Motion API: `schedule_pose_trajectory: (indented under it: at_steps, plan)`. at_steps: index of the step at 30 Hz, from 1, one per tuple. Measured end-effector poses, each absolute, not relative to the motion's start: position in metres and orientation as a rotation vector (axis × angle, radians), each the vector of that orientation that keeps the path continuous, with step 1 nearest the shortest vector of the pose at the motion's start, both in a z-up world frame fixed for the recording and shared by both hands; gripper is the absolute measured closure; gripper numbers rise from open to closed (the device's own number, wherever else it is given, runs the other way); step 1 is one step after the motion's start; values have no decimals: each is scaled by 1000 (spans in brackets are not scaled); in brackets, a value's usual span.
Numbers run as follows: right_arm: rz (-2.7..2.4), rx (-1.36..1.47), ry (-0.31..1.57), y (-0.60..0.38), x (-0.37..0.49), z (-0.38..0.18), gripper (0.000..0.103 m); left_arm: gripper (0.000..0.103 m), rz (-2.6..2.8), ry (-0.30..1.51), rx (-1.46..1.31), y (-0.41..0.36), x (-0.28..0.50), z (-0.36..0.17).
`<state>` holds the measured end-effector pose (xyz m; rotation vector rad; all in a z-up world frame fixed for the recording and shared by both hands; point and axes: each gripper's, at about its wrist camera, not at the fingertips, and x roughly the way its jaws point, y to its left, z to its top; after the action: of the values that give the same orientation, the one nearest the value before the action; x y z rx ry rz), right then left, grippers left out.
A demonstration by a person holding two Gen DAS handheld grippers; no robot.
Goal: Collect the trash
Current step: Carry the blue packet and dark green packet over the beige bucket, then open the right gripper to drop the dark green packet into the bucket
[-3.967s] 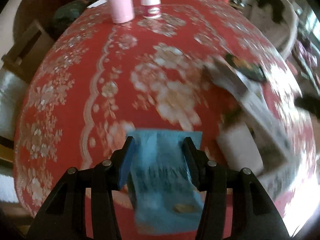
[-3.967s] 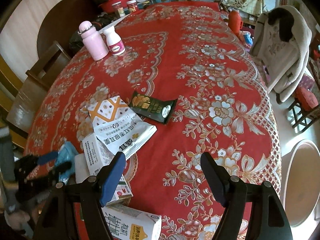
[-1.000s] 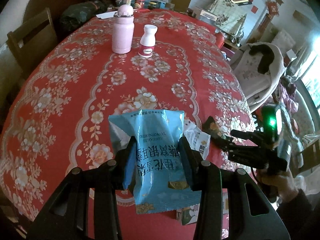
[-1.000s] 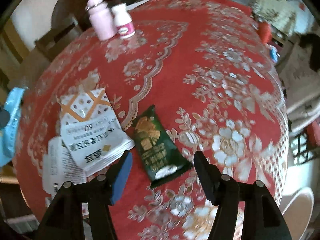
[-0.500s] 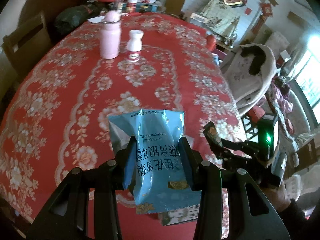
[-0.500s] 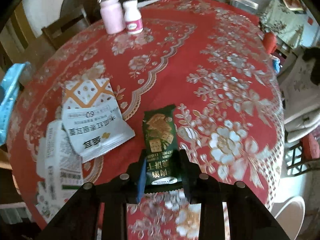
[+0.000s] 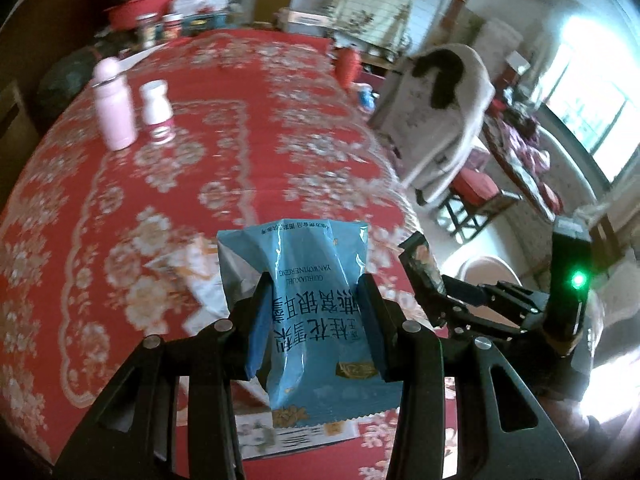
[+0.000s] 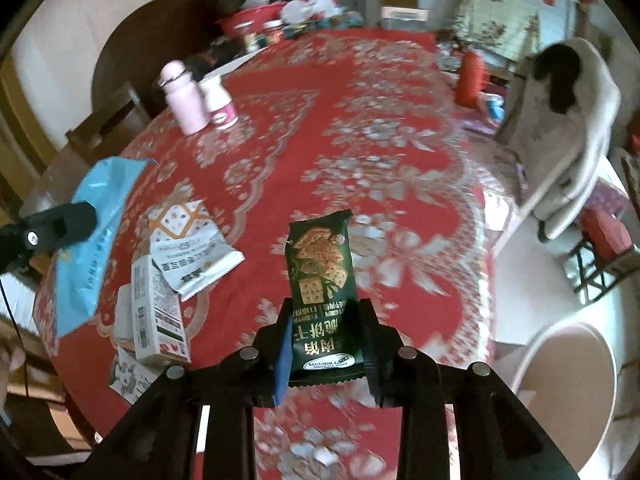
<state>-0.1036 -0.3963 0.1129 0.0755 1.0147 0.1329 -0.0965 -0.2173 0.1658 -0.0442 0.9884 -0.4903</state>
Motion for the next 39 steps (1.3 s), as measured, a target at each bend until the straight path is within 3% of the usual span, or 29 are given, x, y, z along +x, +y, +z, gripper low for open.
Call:
schedule_pose_trajectory:
  at_steps: [20,39]
  plan:
    - [-158,236,996,-538,-202,122,74,64,-731,1004,127,-380,-139,158]
    - [-340,346,1005,-635,-268,111,74,64,-839,1049,202,-483,-165,129]
